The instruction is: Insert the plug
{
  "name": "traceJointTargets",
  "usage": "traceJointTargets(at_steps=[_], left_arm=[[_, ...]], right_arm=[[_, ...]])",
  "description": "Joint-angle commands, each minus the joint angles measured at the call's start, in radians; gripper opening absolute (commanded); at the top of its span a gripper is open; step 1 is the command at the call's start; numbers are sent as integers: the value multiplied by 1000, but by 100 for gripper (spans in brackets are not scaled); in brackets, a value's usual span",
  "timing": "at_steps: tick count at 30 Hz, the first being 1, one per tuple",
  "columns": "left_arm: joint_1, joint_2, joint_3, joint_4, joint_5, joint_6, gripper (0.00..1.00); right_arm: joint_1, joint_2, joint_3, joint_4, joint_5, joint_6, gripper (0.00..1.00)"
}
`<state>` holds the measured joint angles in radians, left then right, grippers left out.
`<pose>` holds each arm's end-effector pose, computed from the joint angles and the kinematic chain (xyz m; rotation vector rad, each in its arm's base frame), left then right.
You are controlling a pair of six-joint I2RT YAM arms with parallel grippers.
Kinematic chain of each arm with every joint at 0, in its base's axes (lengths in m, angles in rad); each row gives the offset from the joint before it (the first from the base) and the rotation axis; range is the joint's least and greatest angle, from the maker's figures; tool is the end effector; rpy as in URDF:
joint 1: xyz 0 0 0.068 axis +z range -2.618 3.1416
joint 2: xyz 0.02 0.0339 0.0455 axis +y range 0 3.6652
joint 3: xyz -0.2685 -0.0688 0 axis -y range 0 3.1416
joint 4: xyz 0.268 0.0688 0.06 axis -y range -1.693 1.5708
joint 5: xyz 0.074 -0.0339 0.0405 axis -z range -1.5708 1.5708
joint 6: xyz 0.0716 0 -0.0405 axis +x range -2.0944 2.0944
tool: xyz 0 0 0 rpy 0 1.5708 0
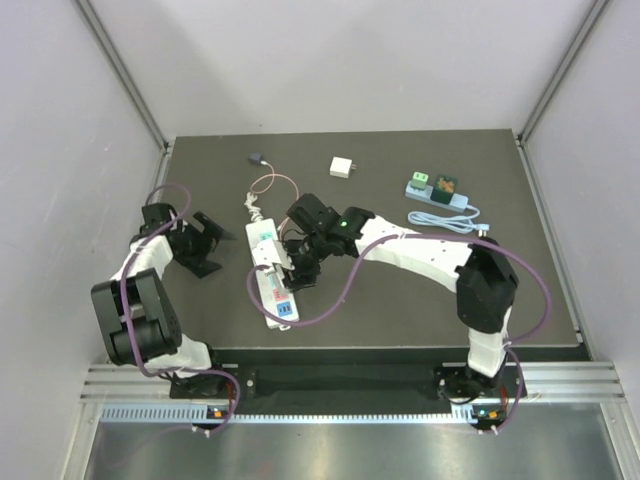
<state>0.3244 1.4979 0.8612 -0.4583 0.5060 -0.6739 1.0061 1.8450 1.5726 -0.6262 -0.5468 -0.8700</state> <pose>0.3089 0.0673 0.1487 -1.1249 2.4110 -0.7880 0.2100 0.4010 0.2519 -2.0861 1.2366 0.7326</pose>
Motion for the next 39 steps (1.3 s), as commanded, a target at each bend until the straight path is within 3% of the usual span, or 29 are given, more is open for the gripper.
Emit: traceJointTargets(at_steps=[1, 7, 19, 39], left_arm=[[12, -79, -8, 90, 39, 13, 98], [15, -157, -83, 153, 46, 3, 98], [90, -114, -100, 135, 55, -38, 98], [96, -157, -90, 107, 3, -29, 98]], right_arm=[[15, 58, 127, -66, -65, -77, 0], [38, 125, 158, -53, -58, -24, 0], [48, 204, 199, -15, -21, 9, 0], [45, 249, 188, -18, 16, 42, 0]])
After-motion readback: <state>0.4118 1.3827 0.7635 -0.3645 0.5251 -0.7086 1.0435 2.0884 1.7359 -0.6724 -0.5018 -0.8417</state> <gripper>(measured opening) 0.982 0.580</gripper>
